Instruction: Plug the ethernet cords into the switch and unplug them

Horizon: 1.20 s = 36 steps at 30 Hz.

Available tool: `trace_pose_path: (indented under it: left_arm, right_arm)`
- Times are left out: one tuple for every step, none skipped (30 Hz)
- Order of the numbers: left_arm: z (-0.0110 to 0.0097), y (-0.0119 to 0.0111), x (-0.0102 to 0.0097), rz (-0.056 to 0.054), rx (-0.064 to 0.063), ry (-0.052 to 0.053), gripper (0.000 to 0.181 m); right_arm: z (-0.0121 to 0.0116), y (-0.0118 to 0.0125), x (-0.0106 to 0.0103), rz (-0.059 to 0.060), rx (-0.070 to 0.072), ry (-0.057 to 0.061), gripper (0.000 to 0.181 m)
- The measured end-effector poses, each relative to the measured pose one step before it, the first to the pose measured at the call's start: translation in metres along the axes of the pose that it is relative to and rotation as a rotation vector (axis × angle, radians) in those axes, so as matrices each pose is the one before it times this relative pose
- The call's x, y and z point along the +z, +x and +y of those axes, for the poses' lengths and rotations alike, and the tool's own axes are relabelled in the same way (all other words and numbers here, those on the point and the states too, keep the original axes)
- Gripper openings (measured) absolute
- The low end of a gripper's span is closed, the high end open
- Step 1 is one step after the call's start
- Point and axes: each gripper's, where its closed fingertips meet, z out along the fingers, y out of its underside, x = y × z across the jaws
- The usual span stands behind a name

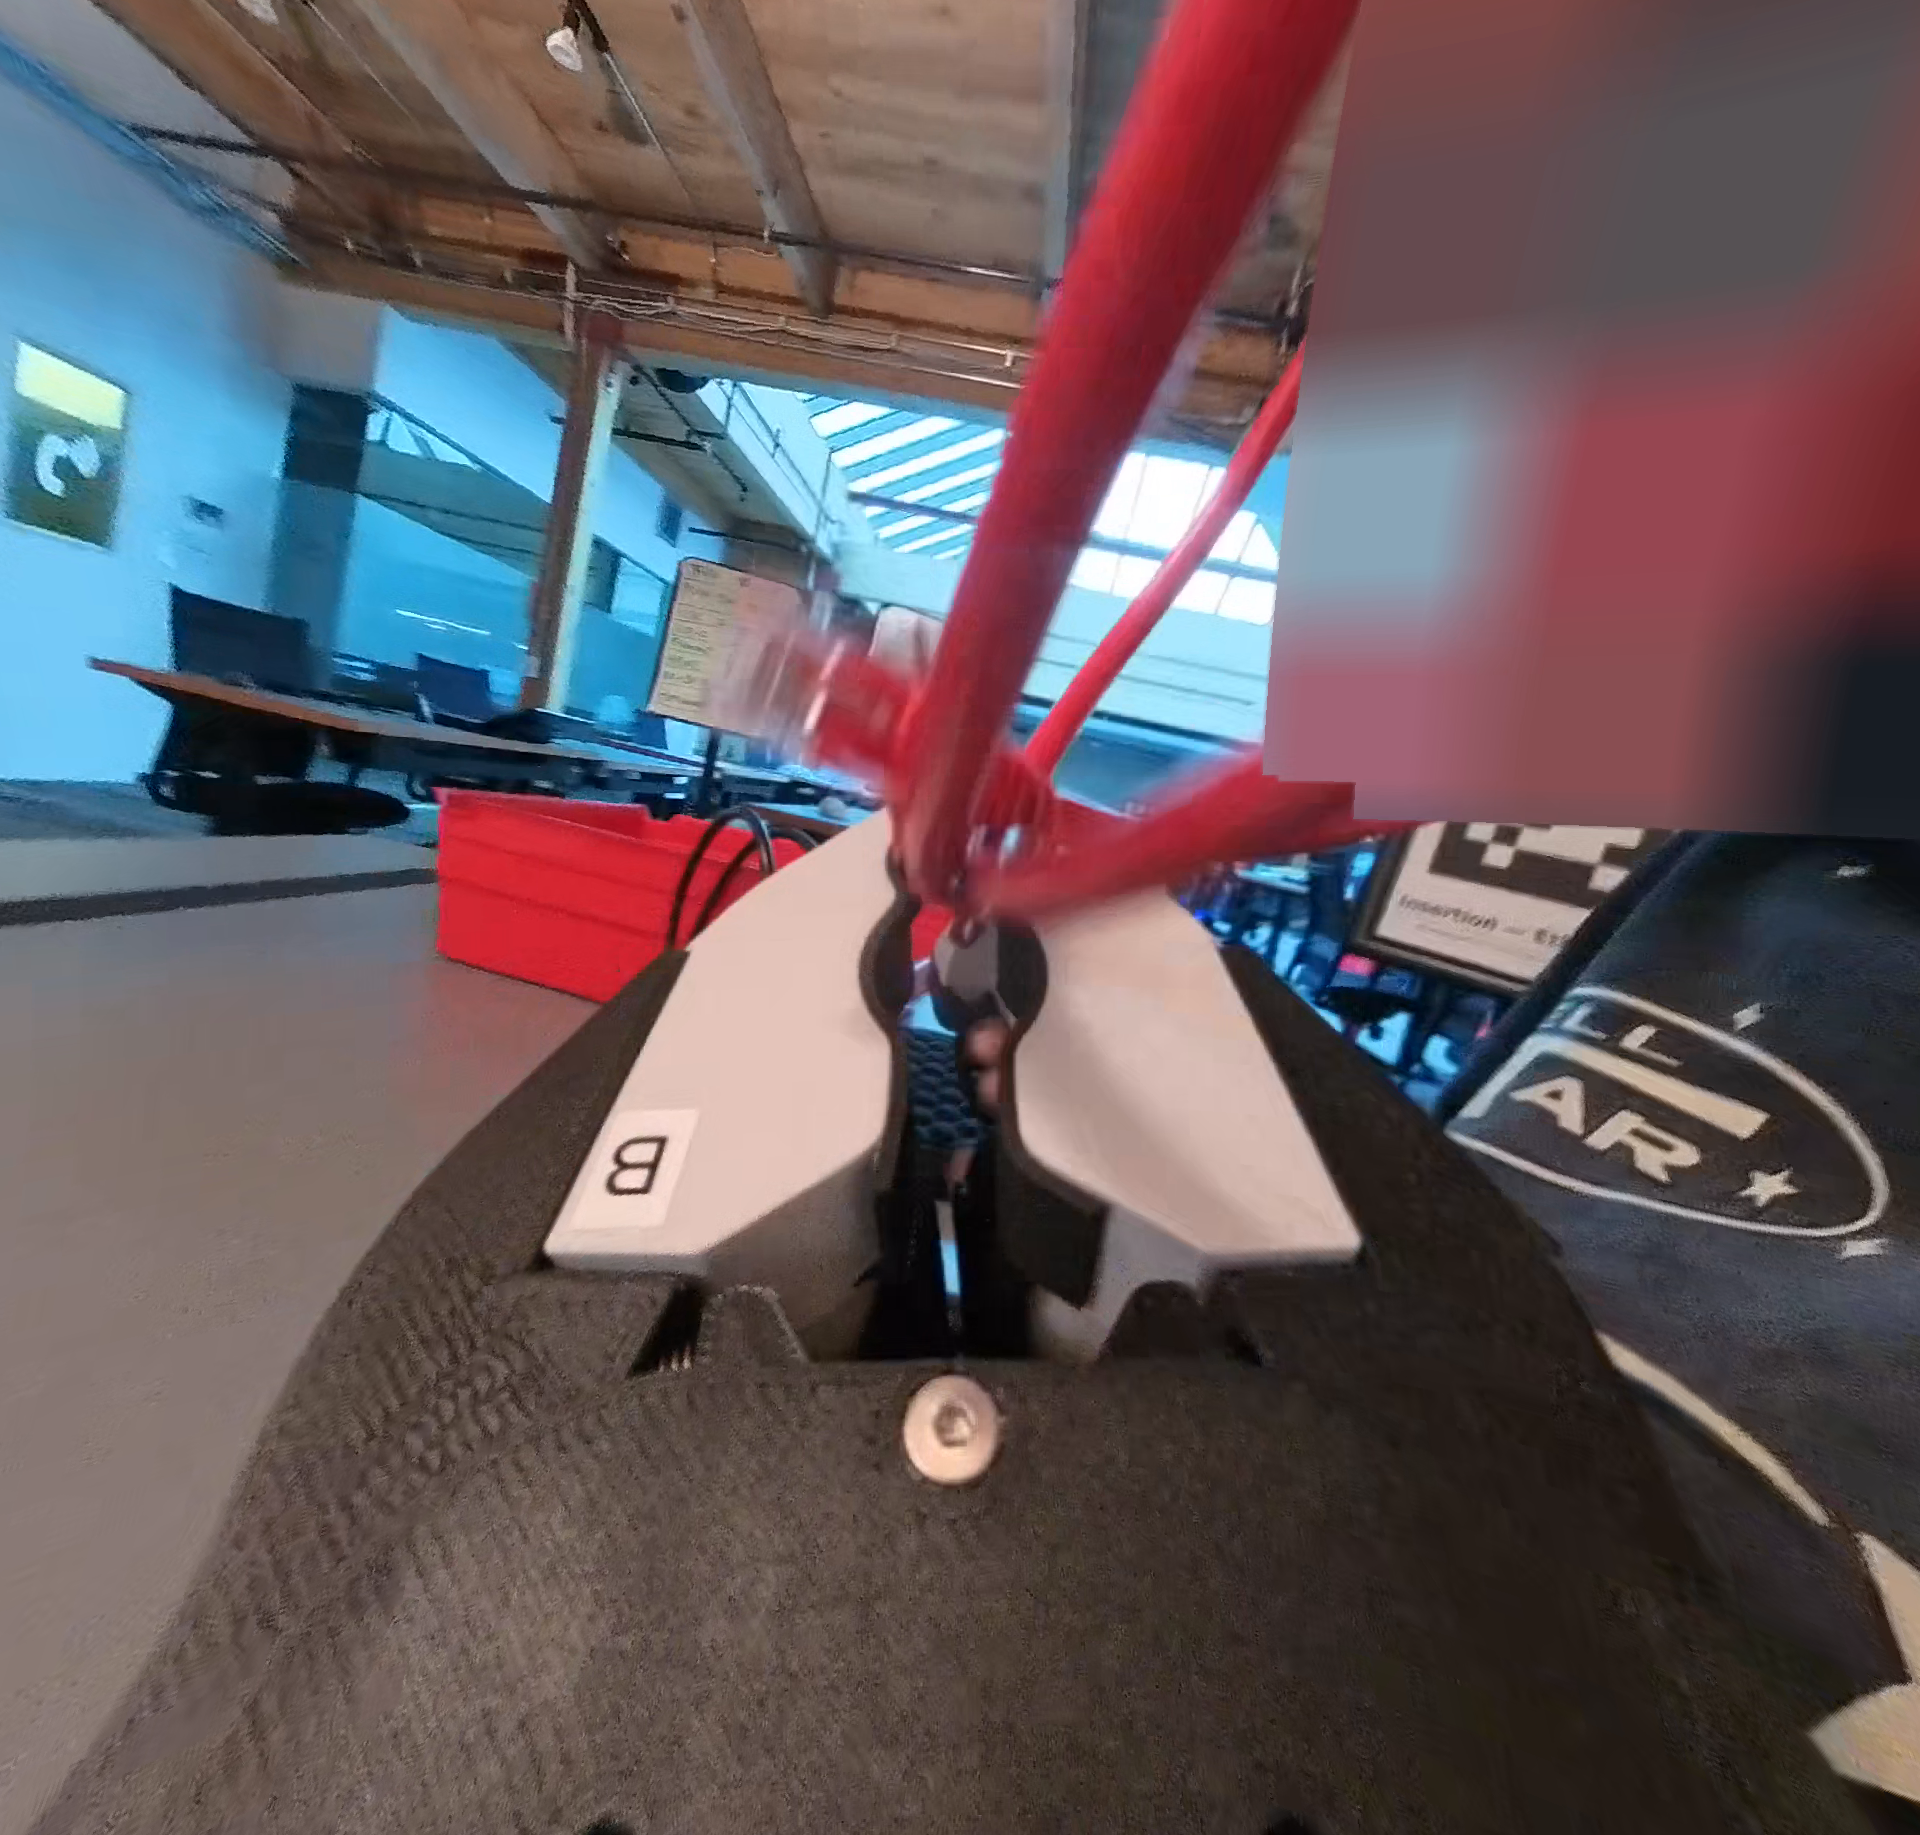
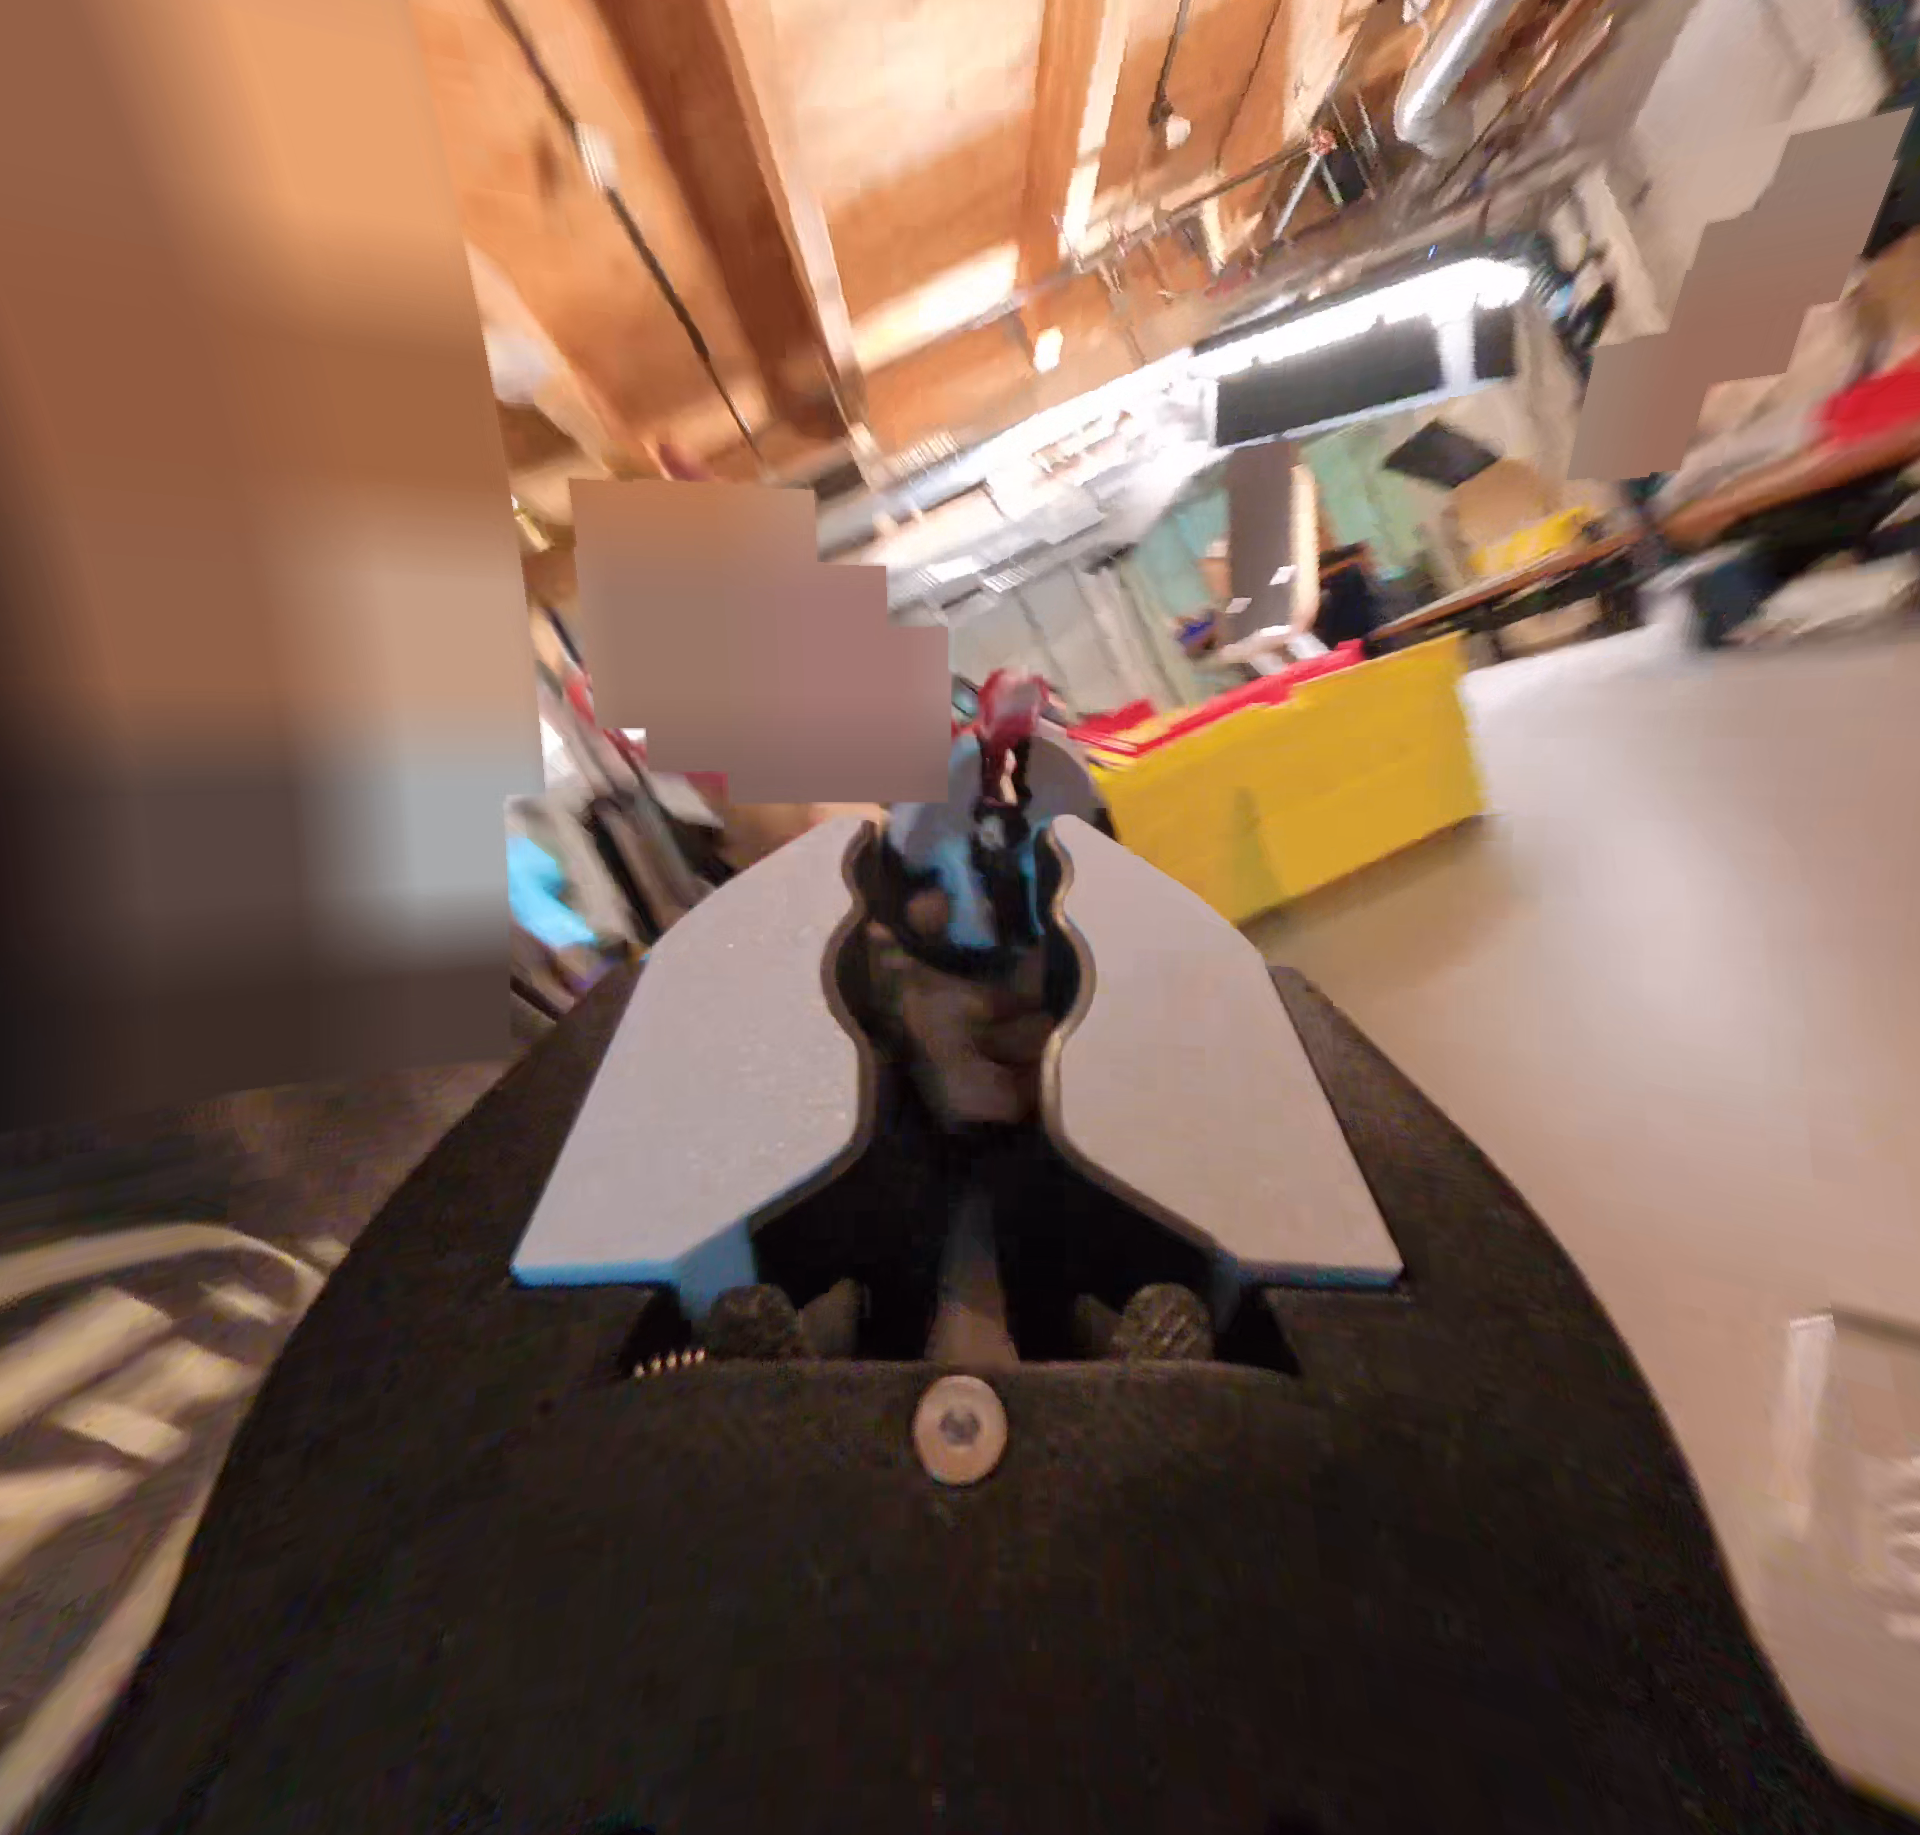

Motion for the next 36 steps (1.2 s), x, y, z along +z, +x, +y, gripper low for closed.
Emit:
trace_pose_path:
  left_arm:
    - [0.00003, -0.00074, -0.00053, 0.0031, -0.0237, 0.0028, 0.011]
    - [-0.00055, -0.00057, -0.00046, 0.0024, -0.019, 0.0064, 0.011]
    - [-0.00043, 0.00044, -0.00029, 0.0071, -0.0105, 0.0036, 0.011]
    - [0.00099, 0.0002, 0.00017, 0.0012, 0.0014, -0.0071, 0.011]
    - [0.00229, 0.00033, 0.00063, 0.0001, 0.0065, -0.0135, 0.011]
    - [0.00304, 0.0018, 0.00111, 0.0098, 0.0035, -0.018, 0.011]
    - [0.00276, 0.00271, 0.00122, 0.0184, -0.0033, -0.0167, 0.011]
    - [0.00266, 0.00356, 0.00107, 0.0255, -0.0093, -0.0155, 0.01]
    - [0.00311, 0.00546, 0.00122, 0.0387, -0.0131, -0.0187, 0.011]
    - [0.00366, 0.0056, 0.0016, 0.0393, -0.0115, -0.0222, 0.011]
    - [0.00447, 0.00411, 0.00176, 0.026, -0.0015, -0.0262, 0.011]
    - [0.00512, 0.00311, 0.00201, 0.016, 0.0119, -0.0317, 0.011]
    - [0.00504, 0.00337, 0.00219, 0.0134, 0.0221, -0.0315, 0.011]
    - [0.00452, 0.00308, 0.00208, 0.0111, 0.0237, -0.0278, 0.01]
    - [0.00413, 0.00198, 0.00171, 0.0056, 0.0188, -0.0254, 0.01]
    - [0.00334, 0.00138, 0.00148, 0.0037, 0.0126, -0.0202, 0.01]
    - [0.00231, 0.0017, 0.00112, 0.007, 0.0093, -0.0142, 0.01]
    - [0.00148, 0.00162, 0.00072, 0.0073, 0.008, -0.0098, 0.01]
    - [0.00078, 0.00023, 0.00017, -0.0013, 0.005, -0.0044, 0.01]
    - [-0.00055, 0.00109, -0.00032, 0.0082, -0.004, 0.003, 0.01]
    - [-0.00024, 0.00159, 0.0, 0.012, -0.0032, 0.0001, 0.01]
    - [-0.00079, 0.00156, 0.00014, 0.0095, -0.0003, 0.003, 0.01]
    - [-0.00101, 0.00096, 0.00003, 0.0045, 0.0022, 0.0057, 0.01]
    - [-0.00257, 0.00154, -0.00082, 0.0089, 0.0028, 0.0153, 0.01]
    - [-0.00868, 0.00193, -0.00341, 0.014, -0.0073, 0.0533, 0.008]
    - [-0.0128, 0.00096, -0.0058, 0.0151, -0.0243, 0.0784, 0.009]
    - [-0.00759, -0.00173, -0.0046, 0.001, -0.0281, 0.0425, 0.009]
    - [-0.01136, -0.00164, -0.00522, -0.0012, -0.0228, 0.0694, 0.006]
    - [-0.0117, -0.00098, -0.005, 0.0008, -0.0168, 0.0713, 0.004]
    - [-0.01837, -0.00112, -0.00727, 0.0018, -0.0187, 0.1116, 0.002]
    - [-0.02044, -0.00564, -0.00983, -0.0207, -0.0334, 0.1148, 0.005]
    - [-0.01485, -0.008, -0.00892, -0.0388, -0.027, 0.0678, 0.008]
    - [-0.00672, -0.00543, -0.00499, -0.0364, -0.0018, 0.0137, 0.01]
    - [0.00397, -0.00254, -0.00077, -0.0334, 0.0338, -0.0485, 0.013]
    - [0.01199, -0.00403, 0.00165, -0.0478, 0.061, -0.096, 0.016]
    - [0.01496, -0.00705, 0.00291, -0.0678, 0.0786, -0.1068, 0.019]
  right_arm:
    - [0.00438, -0.00033, 0.00071, 0.0362, -0.1727, -0.0412, 0.031]
    - [0.0028, -0.00067, 0.00053, 0.0418, -0.1916, -0.0274, 0.038]
    - [0.00012, -0.00081, 0.00035, 0.0463, -0.1912, -0.0095, 0.046]
    - [-0.00216, 0.00002, -0.0001, 0.0507, -0.1733, 0.0006, 0.048]
    - [-0.00276, -0.00012, -0.00027, 0.0393, -0.1394, -0.0036, 0.048]
    - [-0.00313, -0.00082, 0.00015, 0.017, -0.0874, -0.0036, 0.048]
    - [-0.00271, -0.00168, 0.00091, -0.0084, -0.0258, -0.0018, 0.047]
    - [-0.00103, 0.0005, 0.00141, -0.0121, 0.0376, -0.0048, 0.045]
    - [0.00103, 0.00211, 0.00115, -0.0145, 0.0873, -0.0086, 0.045]
    - [0.00152, -0.00043, 0.00071, -0.0381, 0.1113, -0.0055, 0.042]
    - [0.00082, -0.00263, 0.00016, -0.0514, 0.1157, 0.0026, 0.039]
    - [0.00008, -0.00265, 0.00006, -0.0421, 0.1016, 0.0109, 0.038]
    - [-0.00003, -0.00212, 0.00012, -0.0273, 0.0713, 0.0142, 0.035]
    - [0.00093, -0.00274, 0.00033, -0.0183, 0.0339, 0.0078, 0.032]
    - [0.00227, -0.00425, 0.00097, -0.0188, 0.0003, -0.0043, 0.028]
    - [0.00343, -0.00441, 0.00159, -0.0145, -0.022, -0.0161, 0.025]
    - [0.00449, -0.00282, 0.00188, -0.0019, -0.0343, -0.0274, 0.022]
    - [0.00418, -0.00173, 0.00158, 0.0032, -0.0397, -0.0302, 0.014]
    - [0.00103, -0.00151, 0.00075, 0.0023, -0.0273, -0.0129, 0.013]
    - [0.0, -0.00187, 0.00005, -0.0061, -0.0116, -0.0088, 0.013]
    - [-0.0001, -0.00217, -0.00022, -0.0114, -0.0017, -0.0104, 0.012]
    - [-0.00008, -0.00163, -0.0002, -0.0074, -0.0044, -0.0106, 0.012]
    - [-0.00009, -0.00128, -0.00013, -0.0026, -0.0164, -0.0097, 0.011]
    - [-0.00108, -0.00156, -0.00066, -0.0016, -0.0295, -0.0019, 0.011]
    - [-0.00263, -0.00058, -0.00164, 0.0044, -0.0298, 0.008, 0.011]
    - [-0.00235, 0.00083, -0.00151, 0.0115, -0.0184, 0.004, 0.011]
    - [-0.00042, 0.00135, -0.0011, 0.0118, -0.0088, -0.0104, 0.011]
    - [-0.0005, 0.00157, -0.00127, 0.0102, -0.0088, -0.0075, 0.011]
    - [0.00013, 0.00205, -0.00161, 0.0083, -0.0058, -0.0083, 0.011]
    - [0.00228, 0.00253, -0.00197, 0.0055, 0.0002, -0.0179, 0.011]
    - [0.00207, 0.00302, -0.00198, 0.0068, 0.0058, -0.0104, 0.011]
    - [-0.00124, 0.00343, -0.00151, 0.0117, 0.0185, 0.0139, 0.011]
    - [-0.00307, 0.00128, -0.00115, -0.0021, 0.0258, 0.0235, 0.011]
    - [-0.00209, 0.00002, -0.0005, -0.0067, 0.0177, 0.0137, 0.011]
    - [-0.0003, 0.00074, -0.0002, 0.0029, -0.0016, 0.0019, 0.011]
    - [0.00083, 0.00068, -0.00026, 0.0057, -0.0134, -0.0047, 0.011]
